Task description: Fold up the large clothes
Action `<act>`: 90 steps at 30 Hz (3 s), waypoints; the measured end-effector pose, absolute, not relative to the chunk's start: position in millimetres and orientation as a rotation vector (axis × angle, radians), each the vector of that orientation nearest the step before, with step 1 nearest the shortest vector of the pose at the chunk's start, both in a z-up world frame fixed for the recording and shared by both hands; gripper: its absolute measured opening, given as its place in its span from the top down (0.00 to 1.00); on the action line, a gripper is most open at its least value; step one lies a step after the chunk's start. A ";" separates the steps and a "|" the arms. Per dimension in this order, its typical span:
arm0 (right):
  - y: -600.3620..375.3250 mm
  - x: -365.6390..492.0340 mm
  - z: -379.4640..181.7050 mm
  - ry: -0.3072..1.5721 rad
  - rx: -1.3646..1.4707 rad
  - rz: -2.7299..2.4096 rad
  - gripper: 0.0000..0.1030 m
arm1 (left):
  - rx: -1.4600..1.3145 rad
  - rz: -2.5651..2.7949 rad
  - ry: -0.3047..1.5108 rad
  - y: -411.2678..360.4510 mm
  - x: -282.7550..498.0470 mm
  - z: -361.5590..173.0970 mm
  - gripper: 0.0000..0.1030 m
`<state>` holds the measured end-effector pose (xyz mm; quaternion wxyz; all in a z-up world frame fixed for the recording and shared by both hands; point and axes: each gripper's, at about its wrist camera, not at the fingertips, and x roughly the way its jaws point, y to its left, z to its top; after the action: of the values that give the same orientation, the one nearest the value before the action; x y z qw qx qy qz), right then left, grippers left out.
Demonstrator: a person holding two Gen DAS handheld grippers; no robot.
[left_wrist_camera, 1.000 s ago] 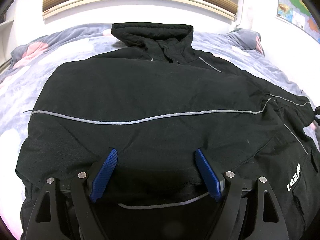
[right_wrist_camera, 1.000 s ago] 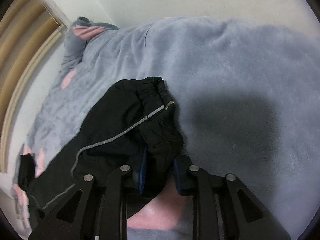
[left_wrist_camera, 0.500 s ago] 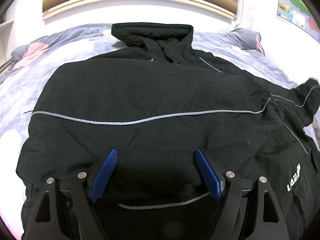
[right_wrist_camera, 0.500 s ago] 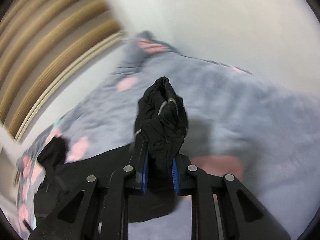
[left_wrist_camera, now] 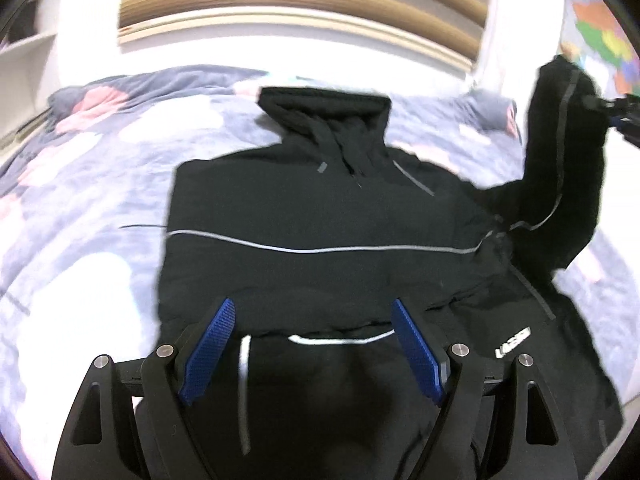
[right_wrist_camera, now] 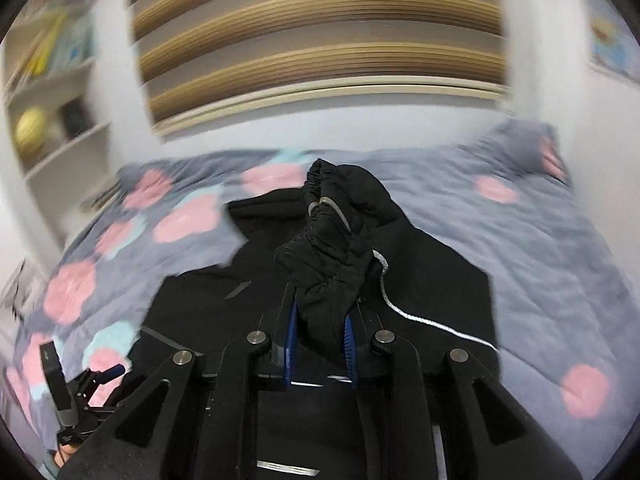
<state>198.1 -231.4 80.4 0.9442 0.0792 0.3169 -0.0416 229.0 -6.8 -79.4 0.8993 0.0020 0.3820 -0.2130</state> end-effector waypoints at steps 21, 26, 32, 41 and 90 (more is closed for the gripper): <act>-22.4 338.3 -124.2 1.076 0.099 0.222 0.55 | 0.021 -0.330 0.796 77.5 194.5 -88.5 0.21; -67.1 309.8 -69.1 1.000 0.194 0.306 0.40 | -0.031 -0.401 0.782 73.0 213.5 -72.5 0.21; -180.2 265.5 -39.5 0.871 0.142 0.023 0.33 | -0.081 -0.508 0.772 38.9 258.6 -51.1 0.21; -277.5 270.9 -144.7 1.049 0.125 -0.248 0.37 | -0.047 -0.497 0.948 -43.9 341.4 -108.6 0.21; -192.4 192.0 -77.4 1.015 0.103 -0.164 0.34 | 0.004 -0.438 0.874 -2.3 231.3 -42.9 0.19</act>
<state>192.0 -192.4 -77.4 0.8696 0.0491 0.4851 -0.0786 231.3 -2.3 -42.9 0.8829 0.0019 0.4198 -0.2104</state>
